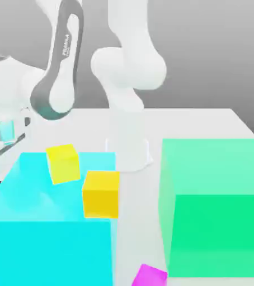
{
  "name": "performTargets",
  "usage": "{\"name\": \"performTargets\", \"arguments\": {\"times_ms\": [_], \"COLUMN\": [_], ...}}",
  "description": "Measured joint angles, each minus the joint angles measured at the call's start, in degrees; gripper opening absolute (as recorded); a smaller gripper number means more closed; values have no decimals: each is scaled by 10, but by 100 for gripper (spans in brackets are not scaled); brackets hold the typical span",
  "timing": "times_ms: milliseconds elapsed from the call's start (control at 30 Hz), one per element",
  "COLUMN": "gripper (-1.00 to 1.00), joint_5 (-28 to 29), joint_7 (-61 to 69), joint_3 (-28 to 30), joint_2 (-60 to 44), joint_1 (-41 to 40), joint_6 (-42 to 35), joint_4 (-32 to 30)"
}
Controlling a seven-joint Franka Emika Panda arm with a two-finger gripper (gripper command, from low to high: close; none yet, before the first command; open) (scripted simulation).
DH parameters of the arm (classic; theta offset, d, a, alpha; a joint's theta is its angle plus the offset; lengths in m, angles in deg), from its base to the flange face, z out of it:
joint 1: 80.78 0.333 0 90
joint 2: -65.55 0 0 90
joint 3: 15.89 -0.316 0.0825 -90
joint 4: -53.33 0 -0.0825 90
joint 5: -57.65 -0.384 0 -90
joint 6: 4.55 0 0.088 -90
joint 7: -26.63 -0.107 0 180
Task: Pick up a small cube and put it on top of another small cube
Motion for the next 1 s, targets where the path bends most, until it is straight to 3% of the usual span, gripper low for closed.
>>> {"name": "performTargets", "arguments": {"times_ms": [167, 200, 433, 667, 1000], "gripper": [0, -100, -100, -100, -100], "joint_5": [-58, -63, -63, 5, 129], "joint_7": [35, 39, 39, -4, 233], "joint_3": [-51, -62, -65, -23, -54], "joint_2": [-103, -122, -126, -3, -20], "joint_1": [-39, -49, -52, -21, -7], "joint_6": [81, 96, 100, 1, -81], "joint_4": [16, 20, 20, -2, 95]}}
